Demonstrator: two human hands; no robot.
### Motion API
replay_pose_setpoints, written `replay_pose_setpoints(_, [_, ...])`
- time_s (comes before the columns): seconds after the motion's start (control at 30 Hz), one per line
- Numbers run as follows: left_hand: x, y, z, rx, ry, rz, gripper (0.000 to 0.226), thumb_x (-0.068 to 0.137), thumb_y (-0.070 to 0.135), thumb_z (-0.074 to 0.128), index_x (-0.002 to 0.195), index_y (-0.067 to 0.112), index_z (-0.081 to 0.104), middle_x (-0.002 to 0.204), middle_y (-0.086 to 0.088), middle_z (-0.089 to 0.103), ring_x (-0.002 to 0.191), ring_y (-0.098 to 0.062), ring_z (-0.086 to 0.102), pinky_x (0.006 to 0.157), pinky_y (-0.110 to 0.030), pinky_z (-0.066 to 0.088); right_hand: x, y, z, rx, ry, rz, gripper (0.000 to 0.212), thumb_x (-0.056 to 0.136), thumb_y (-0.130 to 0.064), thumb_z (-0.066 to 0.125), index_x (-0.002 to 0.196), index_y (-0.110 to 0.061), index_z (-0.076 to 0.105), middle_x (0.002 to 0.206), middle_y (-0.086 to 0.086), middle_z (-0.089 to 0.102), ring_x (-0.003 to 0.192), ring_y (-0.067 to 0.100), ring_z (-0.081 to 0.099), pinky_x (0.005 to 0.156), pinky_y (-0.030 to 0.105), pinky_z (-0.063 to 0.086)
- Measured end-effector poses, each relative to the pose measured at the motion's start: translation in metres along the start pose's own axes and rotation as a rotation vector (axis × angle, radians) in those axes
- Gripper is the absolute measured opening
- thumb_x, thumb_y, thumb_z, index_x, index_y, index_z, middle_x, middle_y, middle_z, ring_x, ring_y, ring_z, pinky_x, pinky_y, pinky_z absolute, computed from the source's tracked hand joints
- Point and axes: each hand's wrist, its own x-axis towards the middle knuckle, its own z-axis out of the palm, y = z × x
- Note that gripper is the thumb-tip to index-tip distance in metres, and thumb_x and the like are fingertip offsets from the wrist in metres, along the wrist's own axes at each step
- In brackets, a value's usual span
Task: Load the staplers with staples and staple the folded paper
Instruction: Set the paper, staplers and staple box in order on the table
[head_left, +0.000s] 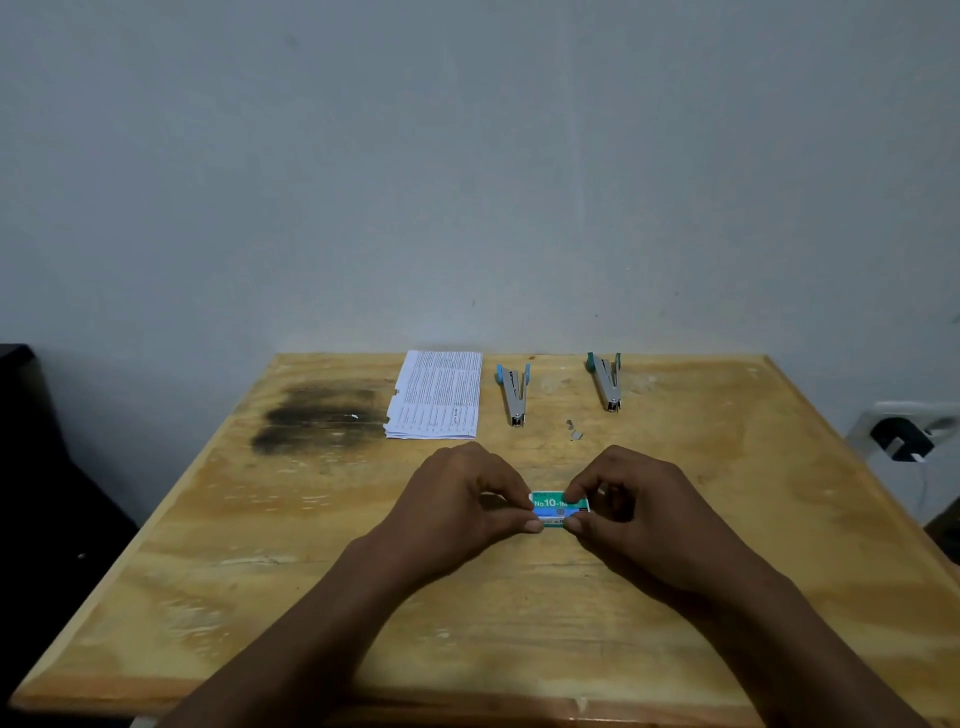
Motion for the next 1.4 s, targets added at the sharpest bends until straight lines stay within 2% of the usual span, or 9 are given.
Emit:
replay_pose_setpoints(0.27, [-0.002, -0.004, 0.001, -0.058, 0.014, -0.067, 0.02, 0.078, 0.035, 0.085, 0.098, 0.03, 0.082, 0.092, 0.019, 0.072, 0.091, 0.001, 0.064, 0.075, -0.02, 0.059, -0.001, 0.003, 0.007, 0.0, 0.064, -0.006, 0.021, 0.078, -0.036, 0.08, 0.097, -0.033, 0.071, 0.098, -0.018, 0.064, 0.087, 0.0, 0.059, 0.064, 0.013, 0.052])
replay_pose_setpoints(0.43, [-0.007, 0.001, 0.005, -0.059, 0.059, -0.092, 0.033, 0.082, 0.03, 0.083, 0.115, 0.03, 0.076, 0.097, 0.022, 0.071, 0.089, 0.009, 0.064, 0.075, -0.004, 0.05, -0.002, 0.0, 0.012, 0.011, 0.111, -0.01, 0.02, 0.078, -0.033, 0.081, 0.095, -0.031, 0.071, 0.099, -0.016, 0.064, 0.09, 0.003, 0.061, 0.068, 0.019, 0.057])
replay_pose_setpoints(0.57, [-0.006, 0.001, 0.003, -0.109, 0.065, -0.11, 0.035, 0.08, 0.028, 0.084, 0.115, 0.028, 0.076, 0.106, 0.014, 0.076, 0.092, 0.012, 0.067, 0.079, -0.004, 0.051, -0.003, 0.0, 0.012, 0.008, 0.114, -0.02, 0.02, 0.078, -0.033, 0.081, 0.095, -0.033, 0.071, 0.101, -0.016, 0.064, 0.093, 0.005, 0.062, 0.069, 0.021, 0.058])
replay_pose_setpoints(0.7, [-0.003, 0.001, -0.001, -0.102, 0.037, -0.157, 0.03, 0.084, 0.035, 0.08, 0.113, 0.029, 0.075, 0.101, 0.017, 0.073, 0.087, 0.013, 0.064, 0.071, -0.003, 0.051, -0.002, -0.003, 0.008, 0.003, 0.061, 0.008, 0.023, 0.079, -0.04, 0.078, 0.1, -0.032, 0.07, 0.101, -0.015, 0.064, 0.091, 0.007, 0.061, 0.069, 0.019, 0.056])
replay_pose_setpoints(0.8, [0.007, -0.01, -0.007, -0.045, 0.2, -0.152, 0.027, 0.088, 0.041, 0.074, 0.114, 0.031, 0.073, 0.105, 0.018, 0.069, 0.096, 0.007, 0.062, 0.076, -0.006, 0.047, 0.007, -0.009, -0.003, 0.05, 0.021, 0.041, 0.025, 0.081, -0.043, 0.075, 0.102, -0.031, 0.068, 0.1, -0.016, 0.064, 0.091, 0.006, 0.06, 0.067, 0.016, 0.052])
replay_pose_setpoints(0.87, [0.019, -0.025, -0.01, 0.087, 0.311, -0.131, 0.029, 0.091, 0.042, 0.069, 0.118, 0.032, 0.069, 0.116, 0.016, 0.067, 0.107, 0.0, 0.057, 0.086, -0.02, 0.046, 0.023, -0.014, -0.007, 0.03, 0.043, 0.055, 0.023, 0.085, -0.04, 0.072, 0.105, -0.029, 0.068, 0.1, -0.015, 0.064, 0.088, 0.004, 0.058, 0.067, 0.015, 0.048])
replay_pose_setpoints(1.03, [0.052, -0.058, -0.012, 0.345, 0.314, -0.099, 0.036, 0.094, 0.039, 0.063, 0.128, 0.029, 0.065, 0.139, 0.002, 0.061, 0.131, -0.02, 0.05, 0.107, -0.041, 0.044, 0.084, -0.036, 0.005, -0.109, 0.138, 0.105, 0.035, 0.088, -0.04, 0.069, 0.12, -0.029, 0.064, 0.109, -0.005, 0.067, 0.093, 0.011, 0.06, 0.076, 0.03, 0.052])
replay_pose_setpoints(1.17, [0.062, -0.074, -0.016, 0.416, 0.245, -0.129, 0.036, 0.096, 0.039, 0.056, 0.128, 0.026, 0.067, 0.136, -0.002, 0.064, 0.127, -0.025, 0.056, 0.103, -0.04, 0.046, 0.123, -0.042, 0.027, -0.253, 0.137, 0.144, 0.042, 0.09, -0.04, 0.064, 0.129, -0.026, 0.058, 0.118, 0.003, 0.066, 0.101, 0.023, 0.062, 0.073, 0.03, 0.046])
replay_pose_setpoints(1.4, [0.06, -0.09, -0.023, 0.399, 0.348, -0.241, 0.036, 0.091, 0.028, 0.057, 0.123, 0.019, 0.07, 0.125, -0.003, 0.069, 0.116, -0.025, 0.063, 0.095, -0.04, 0.051, 0.156, -0.039, 0.051, -0.291, 0.13, 0.138, 0.02, 0.089, -0.036, 0.063, 0.097, -0.018, 0.066, 0.096, 0.007, 0.068, 0.084, 0.026, 0.063, 0.066, 0.032, 0.048])
